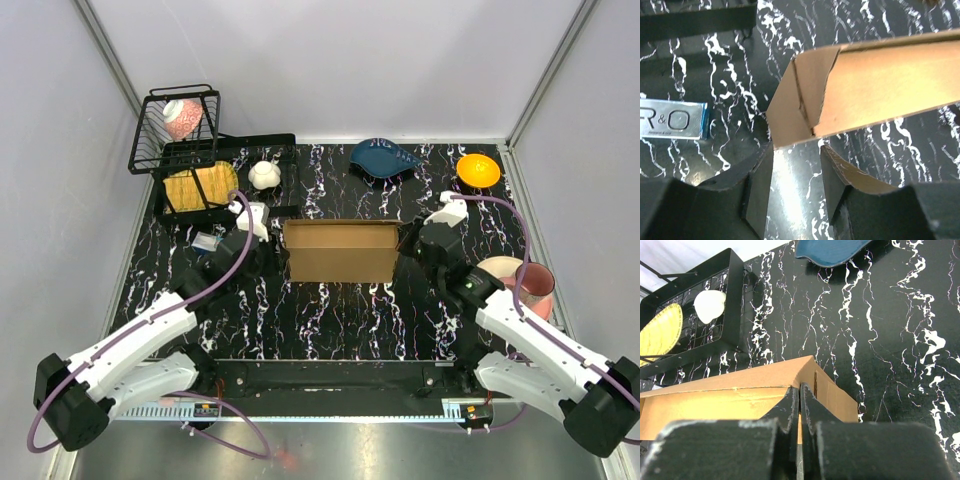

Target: Fold the paper box

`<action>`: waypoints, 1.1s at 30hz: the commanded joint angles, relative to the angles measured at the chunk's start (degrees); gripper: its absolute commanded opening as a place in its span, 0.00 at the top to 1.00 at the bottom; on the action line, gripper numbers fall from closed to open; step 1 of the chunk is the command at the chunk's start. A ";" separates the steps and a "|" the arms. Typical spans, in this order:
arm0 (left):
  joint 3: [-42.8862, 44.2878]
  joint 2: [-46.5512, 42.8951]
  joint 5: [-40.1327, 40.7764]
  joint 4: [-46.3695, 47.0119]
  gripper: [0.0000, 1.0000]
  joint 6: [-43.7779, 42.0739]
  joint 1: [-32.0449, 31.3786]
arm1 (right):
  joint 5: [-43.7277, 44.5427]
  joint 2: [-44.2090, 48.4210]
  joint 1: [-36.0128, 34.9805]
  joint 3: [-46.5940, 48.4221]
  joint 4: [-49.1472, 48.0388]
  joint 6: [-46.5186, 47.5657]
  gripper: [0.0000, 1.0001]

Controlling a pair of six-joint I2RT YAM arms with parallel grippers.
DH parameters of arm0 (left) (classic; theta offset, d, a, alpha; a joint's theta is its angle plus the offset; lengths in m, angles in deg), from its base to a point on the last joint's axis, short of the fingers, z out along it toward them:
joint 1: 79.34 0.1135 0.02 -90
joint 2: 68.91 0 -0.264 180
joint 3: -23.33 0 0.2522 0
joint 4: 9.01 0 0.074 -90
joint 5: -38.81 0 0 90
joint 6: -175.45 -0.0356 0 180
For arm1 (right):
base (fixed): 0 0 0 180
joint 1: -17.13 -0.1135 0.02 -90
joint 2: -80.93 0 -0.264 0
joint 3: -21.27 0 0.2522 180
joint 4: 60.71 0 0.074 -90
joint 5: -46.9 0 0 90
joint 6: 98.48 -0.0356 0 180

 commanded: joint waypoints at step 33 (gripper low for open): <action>11.80 5.25 -8.94 1.05 0.55 -7.56 7.79 | -5.60 -4.65 -0.41 -2.30 17.05 -0.48 1.00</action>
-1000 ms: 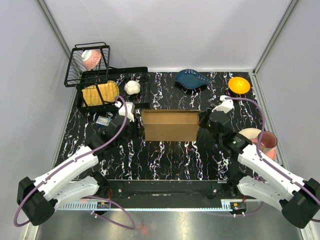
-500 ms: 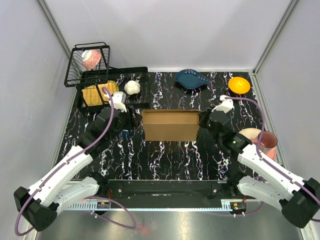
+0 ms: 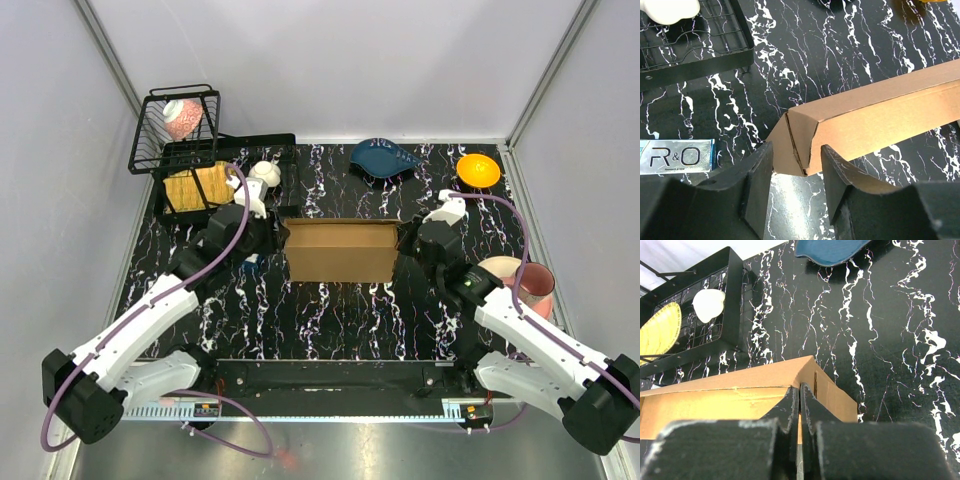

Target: Fold the paper box

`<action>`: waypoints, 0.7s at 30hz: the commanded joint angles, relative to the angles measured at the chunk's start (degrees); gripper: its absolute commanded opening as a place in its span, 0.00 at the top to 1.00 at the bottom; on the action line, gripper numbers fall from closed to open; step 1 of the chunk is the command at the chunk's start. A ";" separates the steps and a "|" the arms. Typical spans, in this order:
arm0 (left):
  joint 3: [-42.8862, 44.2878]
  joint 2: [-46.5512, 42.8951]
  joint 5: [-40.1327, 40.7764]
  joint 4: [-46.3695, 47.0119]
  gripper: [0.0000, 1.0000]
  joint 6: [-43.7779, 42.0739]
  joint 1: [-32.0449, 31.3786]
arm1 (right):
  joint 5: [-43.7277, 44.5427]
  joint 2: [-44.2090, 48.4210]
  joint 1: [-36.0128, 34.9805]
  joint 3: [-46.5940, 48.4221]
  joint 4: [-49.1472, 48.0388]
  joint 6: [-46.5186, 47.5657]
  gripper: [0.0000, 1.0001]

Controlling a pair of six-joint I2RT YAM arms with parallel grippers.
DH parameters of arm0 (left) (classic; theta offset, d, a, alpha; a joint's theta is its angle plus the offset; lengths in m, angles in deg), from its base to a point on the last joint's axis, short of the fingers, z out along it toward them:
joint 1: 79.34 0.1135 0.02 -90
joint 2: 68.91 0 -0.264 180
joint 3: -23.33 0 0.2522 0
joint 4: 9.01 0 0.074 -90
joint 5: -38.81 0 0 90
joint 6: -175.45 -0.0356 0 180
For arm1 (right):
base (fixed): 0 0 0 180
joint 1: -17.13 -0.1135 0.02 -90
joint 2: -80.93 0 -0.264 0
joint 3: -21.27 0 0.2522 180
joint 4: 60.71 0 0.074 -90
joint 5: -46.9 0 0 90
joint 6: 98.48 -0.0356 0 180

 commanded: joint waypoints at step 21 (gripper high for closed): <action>-0.72 2.69 -5.91 7.87 1.00 -1.48 2.07 | -6.02 -3.93 -0.45 -3.97 16.14 -1.24 1.00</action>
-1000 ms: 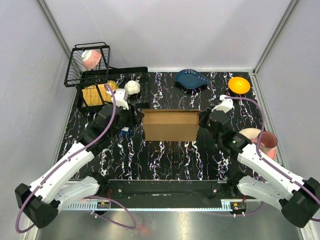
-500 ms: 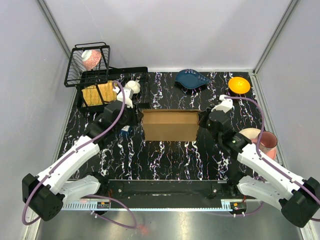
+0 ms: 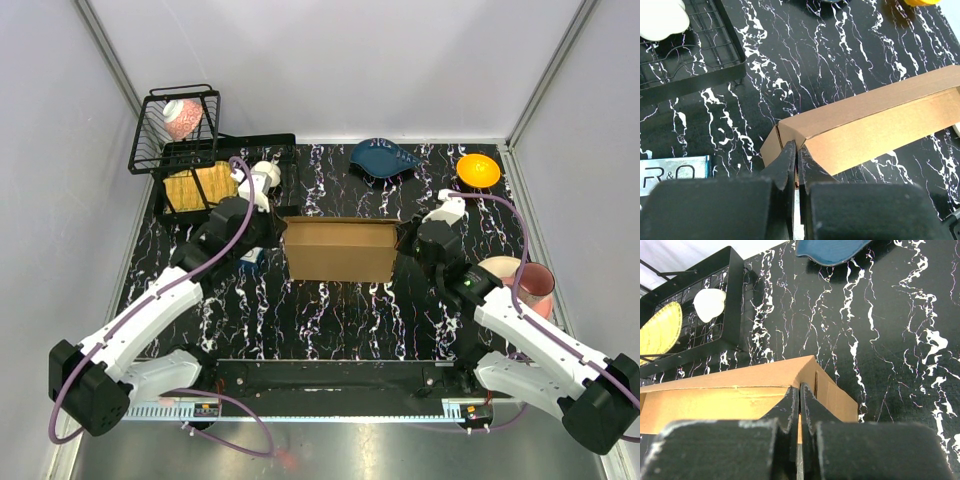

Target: Fold the paper box

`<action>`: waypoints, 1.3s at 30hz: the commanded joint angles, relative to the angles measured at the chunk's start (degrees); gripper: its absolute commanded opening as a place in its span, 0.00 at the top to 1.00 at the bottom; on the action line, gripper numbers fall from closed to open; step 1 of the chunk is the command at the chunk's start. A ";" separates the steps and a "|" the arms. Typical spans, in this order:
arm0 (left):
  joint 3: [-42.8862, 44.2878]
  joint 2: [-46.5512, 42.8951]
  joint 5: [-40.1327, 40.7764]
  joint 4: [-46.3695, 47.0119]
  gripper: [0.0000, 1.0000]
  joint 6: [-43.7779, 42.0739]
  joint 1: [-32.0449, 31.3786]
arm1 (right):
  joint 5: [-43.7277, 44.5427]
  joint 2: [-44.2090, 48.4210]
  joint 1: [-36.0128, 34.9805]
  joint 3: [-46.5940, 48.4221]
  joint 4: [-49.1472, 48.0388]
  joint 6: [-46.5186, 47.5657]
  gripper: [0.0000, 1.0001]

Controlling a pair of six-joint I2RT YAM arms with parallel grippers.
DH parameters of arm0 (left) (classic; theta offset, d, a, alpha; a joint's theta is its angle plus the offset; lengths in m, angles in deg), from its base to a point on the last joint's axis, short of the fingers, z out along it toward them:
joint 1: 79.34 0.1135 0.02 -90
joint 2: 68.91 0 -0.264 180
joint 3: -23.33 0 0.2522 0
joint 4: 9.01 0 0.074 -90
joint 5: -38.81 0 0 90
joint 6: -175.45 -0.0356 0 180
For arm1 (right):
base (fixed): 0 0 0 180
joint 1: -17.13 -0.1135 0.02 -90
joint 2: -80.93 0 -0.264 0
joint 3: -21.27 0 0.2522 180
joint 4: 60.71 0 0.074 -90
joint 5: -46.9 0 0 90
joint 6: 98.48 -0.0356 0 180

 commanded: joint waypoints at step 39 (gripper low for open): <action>-39.68 -3.64 19.80 26.89 1.00 18.37 -7.17 | -8.98 -3.58 -0.54 -10.91 13.43 -7.81 1.00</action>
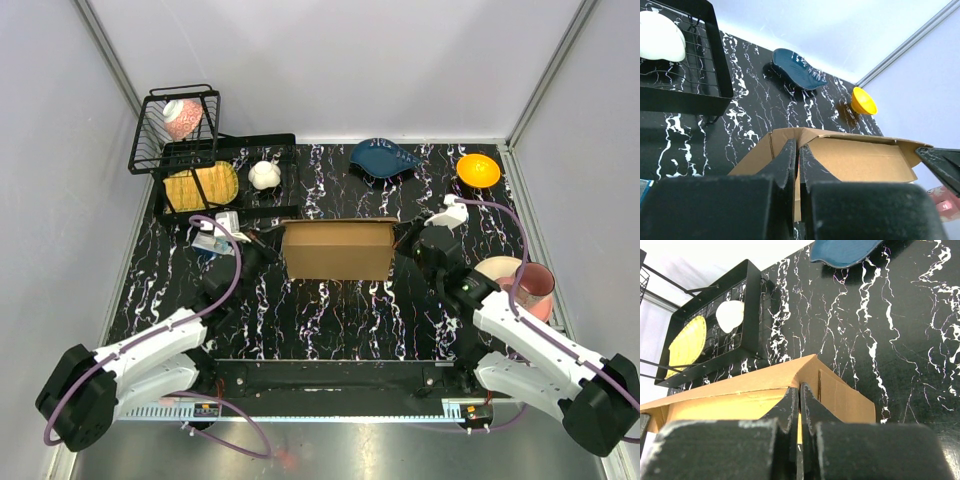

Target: Fold the paper box

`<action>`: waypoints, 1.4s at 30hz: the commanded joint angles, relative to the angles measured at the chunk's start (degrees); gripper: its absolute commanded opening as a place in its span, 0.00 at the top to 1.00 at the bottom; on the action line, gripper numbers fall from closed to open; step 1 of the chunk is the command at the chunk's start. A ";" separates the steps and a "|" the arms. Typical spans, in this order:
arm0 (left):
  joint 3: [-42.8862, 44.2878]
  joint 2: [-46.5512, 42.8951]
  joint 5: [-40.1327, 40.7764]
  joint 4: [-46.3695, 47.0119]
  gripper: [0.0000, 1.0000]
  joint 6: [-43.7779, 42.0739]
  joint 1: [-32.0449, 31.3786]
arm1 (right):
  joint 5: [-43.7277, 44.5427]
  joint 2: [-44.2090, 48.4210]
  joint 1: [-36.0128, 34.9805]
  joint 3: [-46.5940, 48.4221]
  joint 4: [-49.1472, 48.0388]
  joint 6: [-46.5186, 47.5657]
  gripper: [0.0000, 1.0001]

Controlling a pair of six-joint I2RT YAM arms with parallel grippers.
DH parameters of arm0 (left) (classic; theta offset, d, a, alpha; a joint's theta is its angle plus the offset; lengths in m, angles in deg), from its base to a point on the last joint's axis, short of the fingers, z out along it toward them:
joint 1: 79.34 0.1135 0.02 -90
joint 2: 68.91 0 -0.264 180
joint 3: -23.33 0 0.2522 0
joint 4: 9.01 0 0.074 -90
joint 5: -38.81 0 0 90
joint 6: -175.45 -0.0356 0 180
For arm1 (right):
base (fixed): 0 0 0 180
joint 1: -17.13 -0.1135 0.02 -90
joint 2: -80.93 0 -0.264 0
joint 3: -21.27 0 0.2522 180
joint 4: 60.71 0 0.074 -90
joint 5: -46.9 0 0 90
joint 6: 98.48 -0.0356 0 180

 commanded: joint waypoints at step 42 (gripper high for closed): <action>12.24 7.11 9.65 -47.10 1.00 -2.15 -0.79 | -0.86 3.22 -0.78 9.71 22.32 10.68 0.59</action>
